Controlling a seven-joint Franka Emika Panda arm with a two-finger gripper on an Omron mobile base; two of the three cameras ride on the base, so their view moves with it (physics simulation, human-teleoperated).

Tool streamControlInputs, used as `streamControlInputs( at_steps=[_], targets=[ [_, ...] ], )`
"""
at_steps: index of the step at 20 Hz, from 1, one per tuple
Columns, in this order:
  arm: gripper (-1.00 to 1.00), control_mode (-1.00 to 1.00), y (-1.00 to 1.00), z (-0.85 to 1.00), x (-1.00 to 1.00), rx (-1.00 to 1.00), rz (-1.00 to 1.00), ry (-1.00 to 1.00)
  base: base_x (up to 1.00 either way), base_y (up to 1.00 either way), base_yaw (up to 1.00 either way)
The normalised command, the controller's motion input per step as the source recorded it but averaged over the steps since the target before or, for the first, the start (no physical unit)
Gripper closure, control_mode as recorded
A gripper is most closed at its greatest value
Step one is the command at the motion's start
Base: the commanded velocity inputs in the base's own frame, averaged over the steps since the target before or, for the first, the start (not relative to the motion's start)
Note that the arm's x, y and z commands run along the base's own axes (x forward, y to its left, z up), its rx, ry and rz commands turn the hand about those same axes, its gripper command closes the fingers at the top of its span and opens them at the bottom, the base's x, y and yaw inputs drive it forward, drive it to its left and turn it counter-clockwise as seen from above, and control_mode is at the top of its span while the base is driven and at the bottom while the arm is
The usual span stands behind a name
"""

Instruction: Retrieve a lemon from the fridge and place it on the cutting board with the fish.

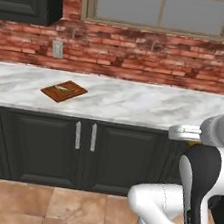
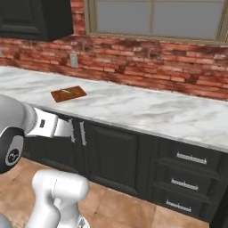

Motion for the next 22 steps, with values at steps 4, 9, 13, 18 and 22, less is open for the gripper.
streamControlInputs(
  at_steps=[4, 9, 13, 18, 22],
  targets=[
    [1.00, 1.00, 0.00, 0.00, 0.00, 0.00, 0.00, 0.00, 0.51, 0.94, -0.26],
    [1.00, 1.00, 0.00, 0.00, 0.00, 0.00, 0.00, 0.00, 0.69, 0.76, -0.30],
    [1.00, 1.00, 0.00, 0.00, 0.00, 0.00, 0.00, 0.00, 0.70, 0.69, -0.30],
    [1.00, 1.00, 0.00, 0.00, 0.00, 0.00, 0.00, 0.00, 0.40, 0.81, -0.23],
    [1.00, 1.00, 0.00, 0.00, 0.00, 0.00, 0.00, 0.00, 0.13, 0.73, -0.13]
  ],
)
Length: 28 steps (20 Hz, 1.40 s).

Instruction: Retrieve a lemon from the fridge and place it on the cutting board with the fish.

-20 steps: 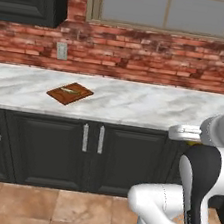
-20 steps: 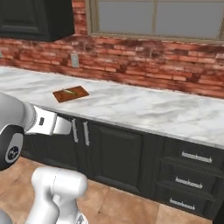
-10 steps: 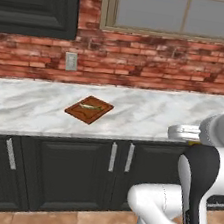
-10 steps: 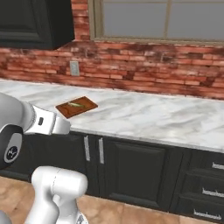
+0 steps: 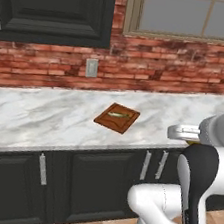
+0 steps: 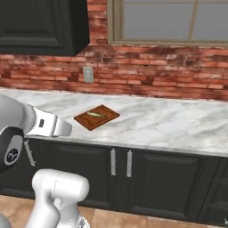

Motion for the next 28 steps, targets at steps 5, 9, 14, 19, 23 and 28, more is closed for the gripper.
streamControlInputs(
  at_steps=[5, 9, 14, 19, 23, 28],
  targets=[
    [1.00, 1.00, 0.00, 0.00, 0.00, 0.00, 0.00, 0.00, 0.36, 0.39, -0.08],
    [1.00, 1.00, 0.00, 0.00, 0.00, 0.00, 0.00, 0.00, 0.51, 0.06, 0.00],
    [1.00, 1.00, 0.00, 0.00, 0.00, 0.00, 0.00, 0.00, 0.46, 0.00, 0.00],
    [1.00, -1.00, 0.00, 0.00, 0.02, 0.00, 0.00, 0.00, 0.10, 0.08, 0.00],
    [1.00, -1.00, 0.00, 0.00, 0.33, 0.00, 0.00, 0.00, 0.00, 0.00, 0.00],
    [1.00, -1.00, -0.03, -0.05, 0.82, 0.02, 0.01, 0.32, 0.00, 0.00, 0.00]
  ],
)
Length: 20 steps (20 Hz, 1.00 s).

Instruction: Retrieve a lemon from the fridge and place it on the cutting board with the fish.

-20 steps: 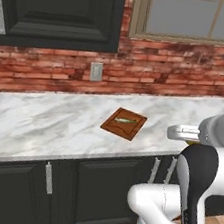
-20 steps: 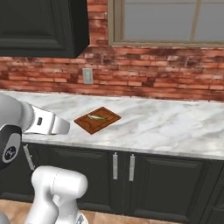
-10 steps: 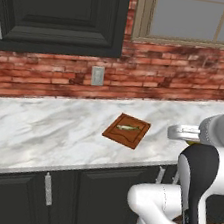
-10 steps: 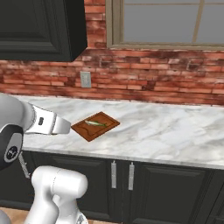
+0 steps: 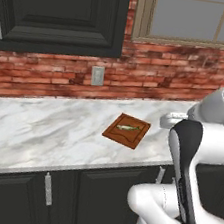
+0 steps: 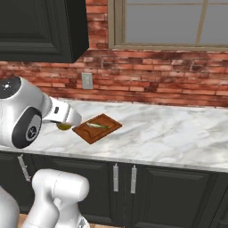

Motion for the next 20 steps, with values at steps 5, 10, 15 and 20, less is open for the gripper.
streamControlInputs(
  at_steps=[5, 10, 15, 20],
  targets=[
    [1.00, -1.00, 0.03, -0.25, 0.86, 0.00, 0.00, 0.39, 0.00, 0.00, 0.00],
    [1.00, -1.00, 0.15, -0.38, 0.61, 0.00, 0.00, 0.14, 0.00, 0.00, 0.00],
    [1.00, -1.00, 0.14, -0.28, 0.37, 0.00, 0.00, 0.00, 0.00, 0.00, 0.00],
    [1.00, -1.00, -0.04, -0.15, 0.41, 0.06, 0.02, 0.00, 0.00, 0.00, 0.00]
  ],
)
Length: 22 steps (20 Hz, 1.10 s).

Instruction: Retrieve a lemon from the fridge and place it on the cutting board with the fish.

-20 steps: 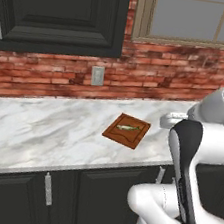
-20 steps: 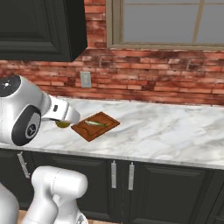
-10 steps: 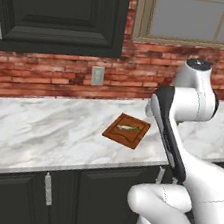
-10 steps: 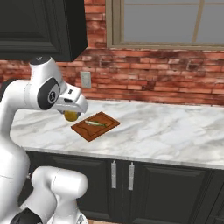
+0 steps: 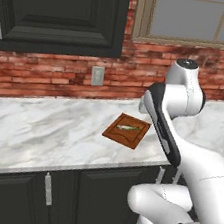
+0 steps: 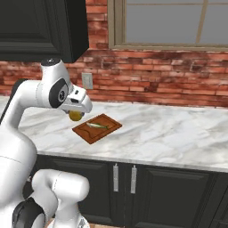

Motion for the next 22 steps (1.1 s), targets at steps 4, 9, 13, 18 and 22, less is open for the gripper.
streamControlInputs(
  at_steps=[4, 9, 13, 18, 22],
  targets=[
    [1.00, -1.00, -0.06, -0.13, 0.34, 0.04, 0.04, 0.00, 0.00, 0.00, 0.00],
    [1.00, -1.00, 0.00, -0.19, 0.38, 0.00, 0.05, 0.00, 0.00, 0.00, 0.00],
    [1.00, -1.00, 0.00, -0.32, 0.45, 0.00, 0.03, 0.00, 0.00, 0.00, 0.00],
    [1.00, -1.00, -0.04, -0.30, 0.56, 0.00, 0.01, 0.00, 0.00, 0.00, 0.00],
    [1.00, -1.00, -0.03, -0.29, 0.56, 0.00, 0.00, -0.01, 0.00, 0.00, 0.00]
  ],
)
